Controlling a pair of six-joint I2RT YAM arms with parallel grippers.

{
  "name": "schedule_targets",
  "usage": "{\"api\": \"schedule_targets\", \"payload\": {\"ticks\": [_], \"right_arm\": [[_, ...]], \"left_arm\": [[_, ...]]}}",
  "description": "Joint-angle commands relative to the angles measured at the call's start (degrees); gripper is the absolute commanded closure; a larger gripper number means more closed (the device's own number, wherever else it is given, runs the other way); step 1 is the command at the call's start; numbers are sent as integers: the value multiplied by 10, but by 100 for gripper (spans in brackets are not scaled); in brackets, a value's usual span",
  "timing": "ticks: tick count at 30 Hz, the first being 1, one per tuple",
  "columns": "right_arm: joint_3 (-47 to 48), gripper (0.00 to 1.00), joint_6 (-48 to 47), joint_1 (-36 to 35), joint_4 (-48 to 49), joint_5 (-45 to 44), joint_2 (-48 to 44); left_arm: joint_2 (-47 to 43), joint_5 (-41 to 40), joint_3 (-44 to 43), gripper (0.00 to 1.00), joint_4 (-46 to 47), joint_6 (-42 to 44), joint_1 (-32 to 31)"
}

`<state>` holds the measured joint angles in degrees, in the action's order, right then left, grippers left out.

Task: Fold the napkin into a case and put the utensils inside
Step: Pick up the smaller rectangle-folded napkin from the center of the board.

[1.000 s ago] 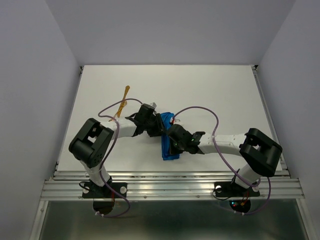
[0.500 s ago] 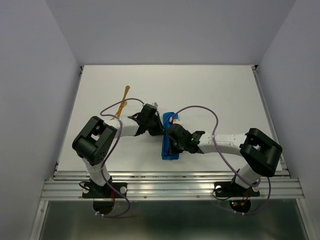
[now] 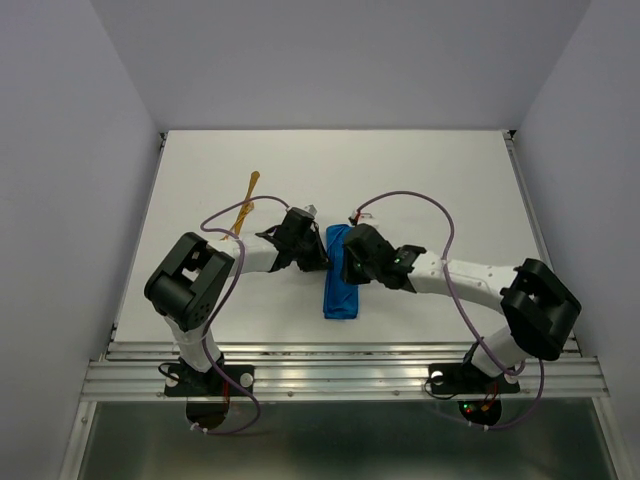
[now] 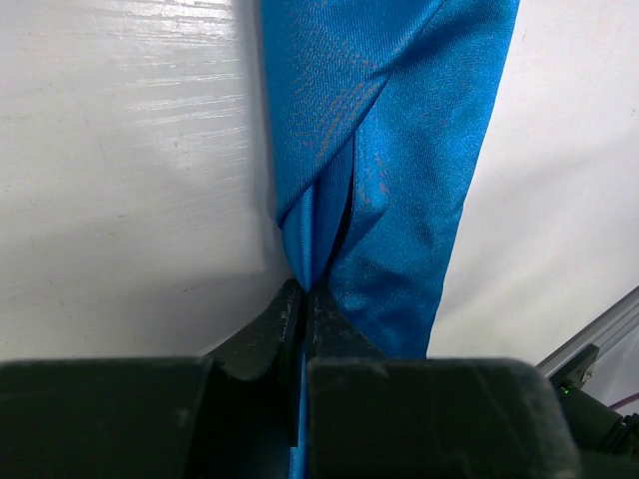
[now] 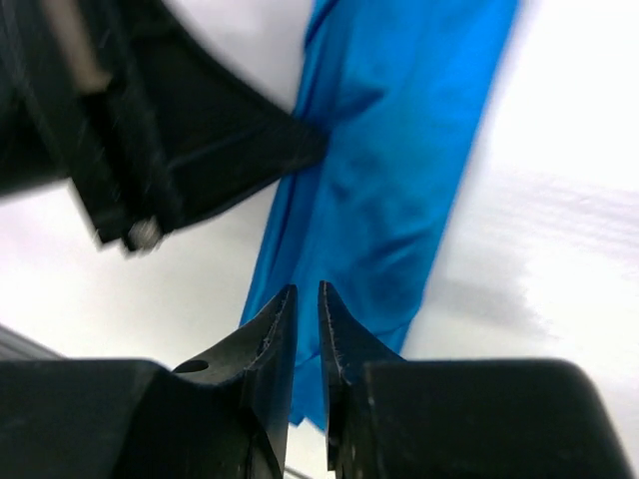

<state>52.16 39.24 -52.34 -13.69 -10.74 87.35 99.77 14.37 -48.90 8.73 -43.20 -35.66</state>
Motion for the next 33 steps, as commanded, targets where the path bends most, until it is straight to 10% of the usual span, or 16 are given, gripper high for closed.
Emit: {"api": "schedule_targets", "payload": {"ticks": [1, 25, 33], "right_arm": [[31, 83, -7, 53, -1, 0, -3], [193, 99, -7, 116, 32, 0, 226], [166, 99, -15, 116, 59, 9, 161]], "left_arm": [[-1, -28, 2, 100, -34, 29, -3], [17, -10, -8, 100, -31, 47, -3], [5, -13, -17, 100, -41, 50, -3]]}}
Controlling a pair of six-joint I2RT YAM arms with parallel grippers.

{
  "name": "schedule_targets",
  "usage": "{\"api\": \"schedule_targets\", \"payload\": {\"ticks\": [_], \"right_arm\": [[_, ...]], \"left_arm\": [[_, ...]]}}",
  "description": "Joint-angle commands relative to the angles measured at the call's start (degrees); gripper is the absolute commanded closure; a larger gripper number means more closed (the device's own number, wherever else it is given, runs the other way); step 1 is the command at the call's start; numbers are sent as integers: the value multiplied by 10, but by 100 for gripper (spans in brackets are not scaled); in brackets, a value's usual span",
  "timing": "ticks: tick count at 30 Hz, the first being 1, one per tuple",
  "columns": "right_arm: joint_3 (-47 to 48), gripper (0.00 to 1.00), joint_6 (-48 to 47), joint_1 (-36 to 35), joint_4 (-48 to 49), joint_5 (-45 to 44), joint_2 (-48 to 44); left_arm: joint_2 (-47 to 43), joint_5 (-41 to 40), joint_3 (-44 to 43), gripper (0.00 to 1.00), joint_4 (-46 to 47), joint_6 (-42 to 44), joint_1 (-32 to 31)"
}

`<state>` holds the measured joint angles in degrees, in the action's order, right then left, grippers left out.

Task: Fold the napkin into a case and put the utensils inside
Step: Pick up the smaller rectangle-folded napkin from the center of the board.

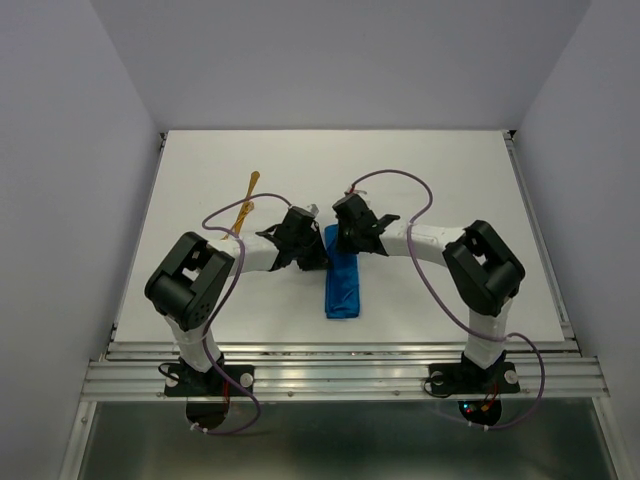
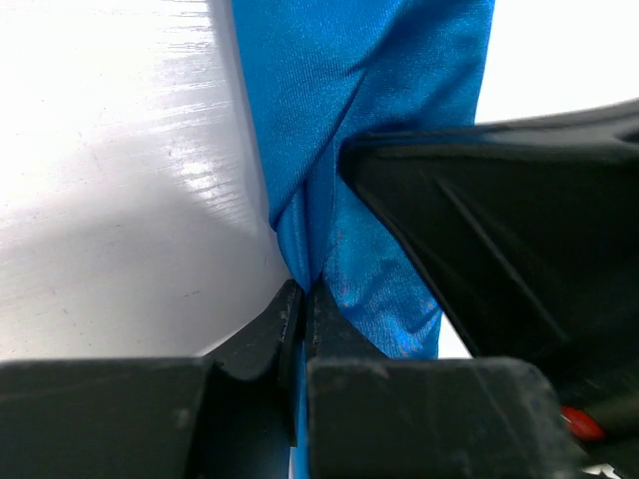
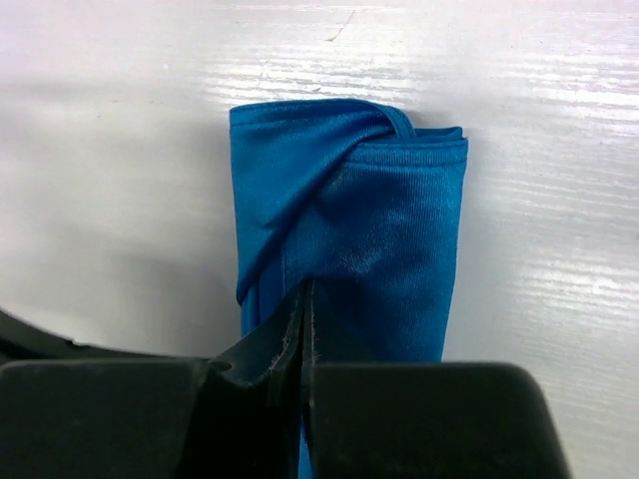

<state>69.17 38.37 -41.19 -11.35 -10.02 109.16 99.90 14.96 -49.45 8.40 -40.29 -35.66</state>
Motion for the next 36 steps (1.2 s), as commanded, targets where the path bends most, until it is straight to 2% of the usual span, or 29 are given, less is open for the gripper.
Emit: {"api": "schedule_targets", "payload": {"ticks": [1, 3, 4, 5, 6, 9, 14, 18, 19, 22, 25, 28, 36], "right_arm": [[-7, 98, -8, 4, 34, 10, -68], [-16, 95, -15, 4, 26, 13, -97], [-17, 90, -22, 4, 18, 12, -104], [-18, 86, -26, 4, 1, 11, -111], [-18, 80, -29, 4, -9, 10, -120], [-20, 74, -37, -1, -42, -1, -132], [-46, 71, -17, -13, -59, -10, -156], [-54, 66, -4, -38, -75, -19, -154], [-52, 62, -2, -45, -80, -26, -151], [-38, 51, -3, -76, -99, -52, -135], [-14, 46, -2, -94, -119, -76, -112], [18, 44, -3, -109, -141, -93, -78], [92, 38, 18, -120, -205, -134, -3]], "left_arm": [[0, -22, -13, 98, -40, 21, -3], [-15, -24, -13, 86, -47, 20, -3], [-22, -27, -13, 74, -51, 20, -3], [-28, -28, -12, 70, -57, 20, -3], [-44, -31, -8, 68, -59, 19, -3], [-79, -38, 0, 55, -73, 18, -3], [-116, -41, 13, 45, -95, 23, -3], [-152, -49, 37, 45, -116, 16, 5], [-175, -50, 54, 46, -118, 9, 10], [-224, -48, 91, 48, -138, 4, 58], [-277, -53, 116, 48, -154, 10, 110], [-309, -69, 117, 48, -181, 22, 141], [-373, -120, 131, 49, -201, 6, 164]]}}
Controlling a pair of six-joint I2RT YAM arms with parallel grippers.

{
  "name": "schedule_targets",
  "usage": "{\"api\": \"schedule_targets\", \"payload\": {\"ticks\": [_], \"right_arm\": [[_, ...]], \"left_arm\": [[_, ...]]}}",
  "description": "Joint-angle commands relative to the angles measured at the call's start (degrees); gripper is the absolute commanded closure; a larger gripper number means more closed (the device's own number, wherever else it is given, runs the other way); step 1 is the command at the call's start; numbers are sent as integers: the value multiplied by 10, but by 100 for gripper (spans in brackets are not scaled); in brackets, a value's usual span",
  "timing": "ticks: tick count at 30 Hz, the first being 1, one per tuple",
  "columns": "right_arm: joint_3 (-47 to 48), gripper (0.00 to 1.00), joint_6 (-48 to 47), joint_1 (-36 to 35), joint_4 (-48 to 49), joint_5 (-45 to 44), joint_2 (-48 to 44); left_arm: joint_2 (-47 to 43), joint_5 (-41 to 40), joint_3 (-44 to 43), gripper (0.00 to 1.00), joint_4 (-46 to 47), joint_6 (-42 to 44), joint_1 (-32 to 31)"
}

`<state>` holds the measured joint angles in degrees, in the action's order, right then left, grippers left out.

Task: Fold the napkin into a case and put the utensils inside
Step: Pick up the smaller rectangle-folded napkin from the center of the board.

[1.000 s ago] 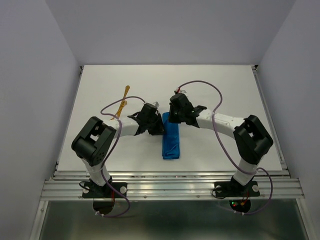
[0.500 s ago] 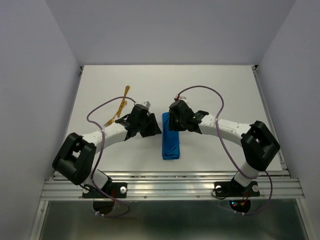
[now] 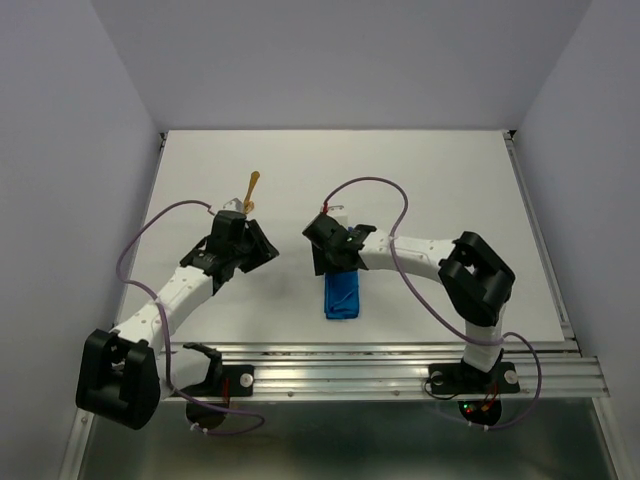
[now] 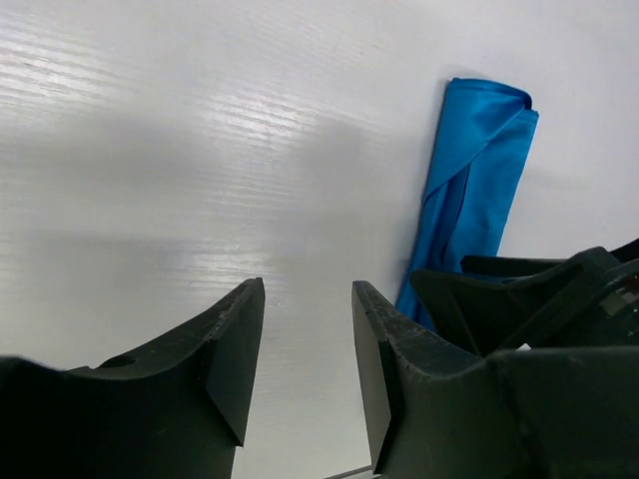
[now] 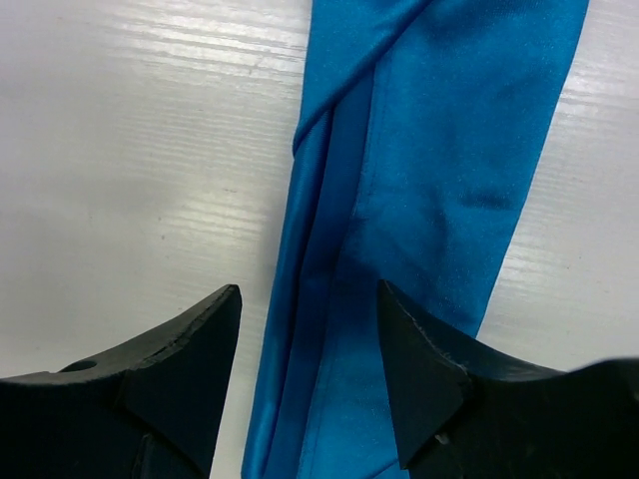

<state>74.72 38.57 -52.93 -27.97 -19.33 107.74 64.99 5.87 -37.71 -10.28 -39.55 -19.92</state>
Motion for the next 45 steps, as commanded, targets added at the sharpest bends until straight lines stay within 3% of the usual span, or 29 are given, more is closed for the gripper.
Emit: {"api": "schedule_targets", "payload": {"ticks": [1, 6, 14, 21, 27, 29, 32, 45], "right_arm": [[41, 37, 20, -2, -42, -41, 17], [60, 38, 20, -13, -46, -40, 42], [80, 55, 26, -24, -63, -63, 74], [106, 57, 38, -29, -89, -85, 100], [117, 69, 39, -29, -103, -108, 103], [121, 69, 35, -29, -111, -118, 103], [131, 56, 27, -29, -125, -130, 105], [199, 55, 7, -50, -180, -175, 146]], "left_arm": [[-25, -28, 14, 49, -14, -2, 8], [-32, -29, 21, 49, -11, 1, 9], [-31, -23, 32, 49, 2, 6, 10], [-36, -12, 41, 49, 9, 9, 10], [-36, -7, 43, 49, 12, 12, 10], [-36, -7, 42, 49, 12, 14, 10], [-38, -9, 41, 49, 11, 14, 10], [-35, -6, 40, 49, 12, 16, 10]]}}
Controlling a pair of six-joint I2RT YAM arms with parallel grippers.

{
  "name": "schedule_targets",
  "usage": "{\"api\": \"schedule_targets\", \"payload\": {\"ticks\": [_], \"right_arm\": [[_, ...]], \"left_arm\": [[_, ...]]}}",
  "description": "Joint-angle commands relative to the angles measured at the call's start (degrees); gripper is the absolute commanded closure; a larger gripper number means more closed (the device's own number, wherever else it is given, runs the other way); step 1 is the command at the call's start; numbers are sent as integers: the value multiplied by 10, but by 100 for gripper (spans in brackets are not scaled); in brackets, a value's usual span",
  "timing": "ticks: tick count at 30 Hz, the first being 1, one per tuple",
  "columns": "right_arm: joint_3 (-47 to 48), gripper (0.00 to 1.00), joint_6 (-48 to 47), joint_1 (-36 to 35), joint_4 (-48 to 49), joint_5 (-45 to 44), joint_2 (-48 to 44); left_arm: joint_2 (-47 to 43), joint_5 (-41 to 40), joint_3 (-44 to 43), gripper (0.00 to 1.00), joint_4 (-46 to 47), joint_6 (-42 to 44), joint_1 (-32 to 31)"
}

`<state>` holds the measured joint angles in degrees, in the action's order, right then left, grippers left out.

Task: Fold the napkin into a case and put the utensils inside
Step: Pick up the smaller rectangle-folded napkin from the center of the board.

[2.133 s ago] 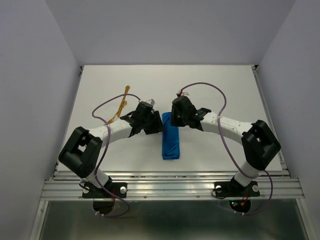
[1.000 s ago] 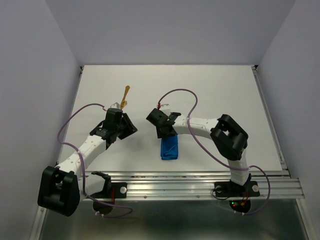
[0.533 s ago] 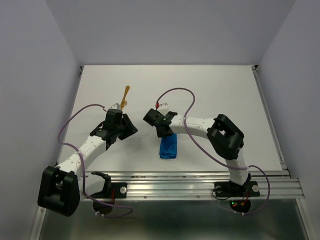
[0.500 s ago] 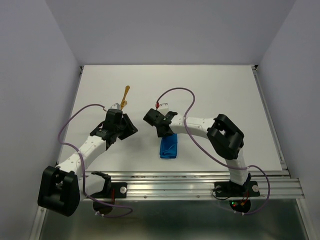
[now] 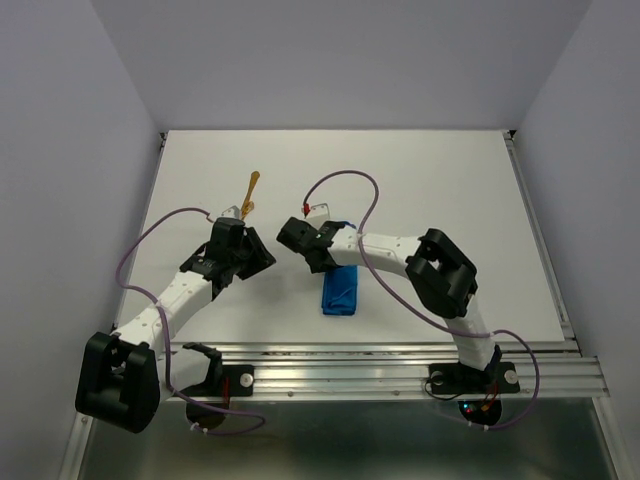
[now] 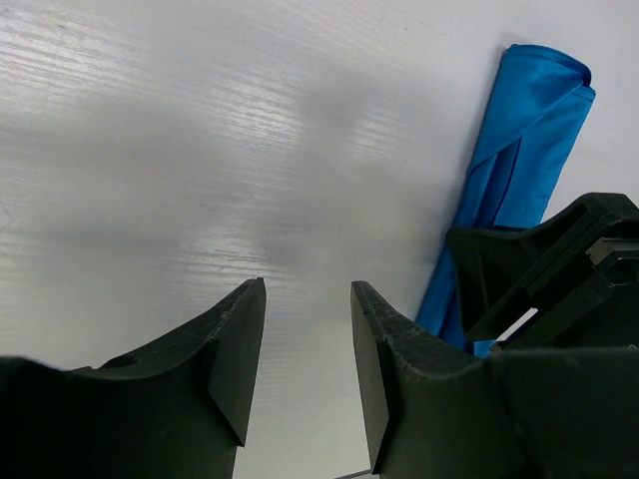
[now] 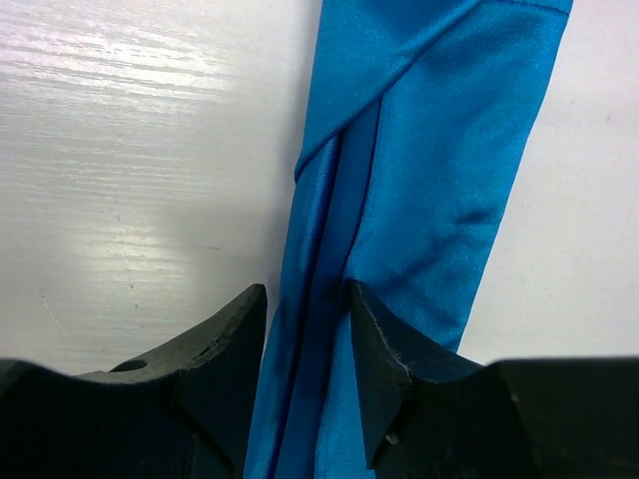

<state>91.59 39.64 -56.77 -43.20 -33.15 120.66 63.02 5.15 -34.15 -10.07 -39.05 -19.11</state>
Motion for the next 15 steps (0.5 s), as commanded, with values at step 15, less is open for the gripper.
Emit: {"api": "schedule_targets", "payload": {"ticks": [15], "right_arm": [[4, 81, 10, -11, -5, -19, 30]], "left_arm": [[-11, 4, 4, 49, 13, 14, 2]]}}
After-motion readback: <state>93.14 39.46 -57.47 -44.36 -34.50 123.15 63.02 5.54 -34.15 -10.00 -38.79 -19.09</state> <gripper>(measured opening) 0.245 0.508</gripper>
